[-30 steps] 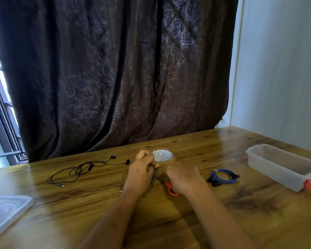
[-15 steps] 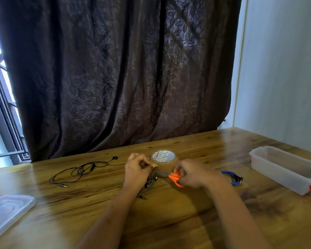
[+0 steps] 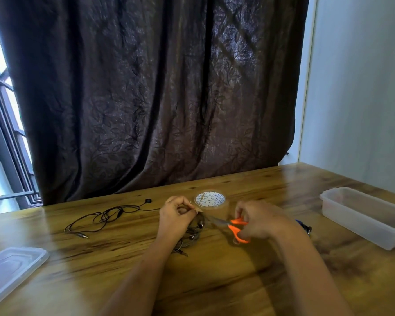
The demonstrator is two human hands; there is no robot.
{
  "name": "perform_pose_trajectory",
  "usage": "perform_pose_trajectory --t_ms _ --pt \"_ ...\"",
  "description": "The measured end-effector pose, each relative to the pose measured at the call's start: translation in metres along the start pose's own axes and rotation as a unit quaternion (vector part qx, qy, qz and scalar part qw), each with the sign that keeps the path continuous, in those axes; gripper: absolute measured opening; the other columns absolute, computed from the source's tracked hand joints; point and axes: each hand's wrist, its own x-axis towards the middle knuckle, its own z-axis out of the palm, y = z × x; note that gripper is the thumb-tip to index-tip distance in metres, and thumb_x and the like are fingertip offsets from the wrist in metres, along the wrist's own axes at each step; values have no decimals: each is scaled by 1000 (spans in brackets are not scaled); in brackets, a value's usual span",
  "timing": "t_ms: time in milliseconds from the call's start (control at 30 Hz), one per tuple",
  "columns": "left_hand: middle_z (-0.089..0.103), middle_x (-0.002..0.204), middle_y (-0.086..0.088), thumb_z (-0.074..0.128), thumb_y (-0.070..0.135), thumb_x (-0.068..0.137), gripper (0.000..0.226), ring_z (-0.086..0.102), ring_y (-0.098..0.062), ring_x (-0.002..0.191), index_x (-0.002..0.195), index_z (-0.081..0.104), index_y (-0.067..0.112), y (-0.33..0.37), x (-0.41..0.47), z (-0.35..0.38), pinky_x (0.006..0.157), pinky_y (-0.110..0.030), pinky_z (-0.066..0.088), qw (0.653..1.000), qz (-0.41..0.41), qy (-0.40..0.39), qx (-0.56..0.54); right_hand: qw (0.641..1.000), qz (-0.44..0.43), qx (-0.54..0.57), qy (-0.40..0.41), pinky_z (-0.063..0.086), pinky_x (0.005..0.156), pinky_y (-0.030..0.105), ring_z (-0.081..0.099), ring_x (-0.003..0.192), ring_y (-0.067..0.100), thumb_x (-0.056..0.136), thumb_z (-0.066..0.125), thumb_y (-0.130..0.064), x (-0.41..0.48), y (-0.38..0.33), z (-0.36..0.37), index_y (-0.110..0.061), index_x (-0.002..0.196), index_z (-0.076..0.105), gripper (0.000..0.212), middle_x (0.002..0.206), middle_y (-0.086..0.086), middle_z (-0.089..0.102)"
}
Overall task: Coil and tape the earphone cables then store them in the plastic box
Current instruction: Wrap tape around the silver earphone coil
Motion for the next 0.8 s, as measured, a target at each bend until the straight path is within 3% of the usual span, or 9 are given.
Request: perform_pose_trajectory --t_ms 67,133,233,400,567,733,800 --pt "58 95 2 78 6 74 21 65 -21 74 66 64 20 -1 1 1 71 -23 55 1000 1 -13 -23 999 17 16 -25 37 61 25 53 85 10 66 83 -32 -1 6 -1 -32 79 48 37 83 -13 53" --pt "57 95 1 77 9 76 23 63 -19 78 66 63 24 -1 2 0 77 -34 56 1000 7 -24 -16 999 19 23 15 36 60 26 54 85 11 66 81 -35 0 7 -2 -33 77 48 35 82 -13 55" --pt "59 91 -1 75 12 78 16 61 -19 81 72 64 23 -5 4 1 78 -40 55 999 16 -35 6 996 4 9 93 37 62 27 56 87 11 71 75 -39 -3 -1 -5 -36 86 48 32 89 -14 58" --pt "58 84 -5 69 14 83 22 59 -30 78 74 62 33 -9 7 3 73 -47 53 998 29 -50 6 990 -26 -46 129 42 72 28 57 99 12 78 70 -36 -4 -19 3 -35 106 52 34 103 -11 60" --pt "53 84 -3 63 16 87 23 53 -22 74 75 61 35 -10 7 3 69 -47 53 998 39 -56 -7 982 -22 -63 174 38 71 28 58 104 18 80 69 -37 -1 -28 12 -30 119 50 44 111 -6 61" --pt "51 94 -7 60 13 90 20 53 -17 77 80 63 29 -7 6 3 55 -23 52 997 30 -59 -30 984 -23 -75 162 41 72 30 59 105 19 80 70 -35 -1 -31 14 -29 119 50 45 113 -4 61" --pt "50 95 -6 60 12 90 18 53 -16 78 81 64 27 -6 5 3 54 -20 51 997 29 -61 -37 983 -21 -77 165 43 73 30 59 105 20 79 69 -36 -1 -32 15 -28 120 50 46 112 -3 61"
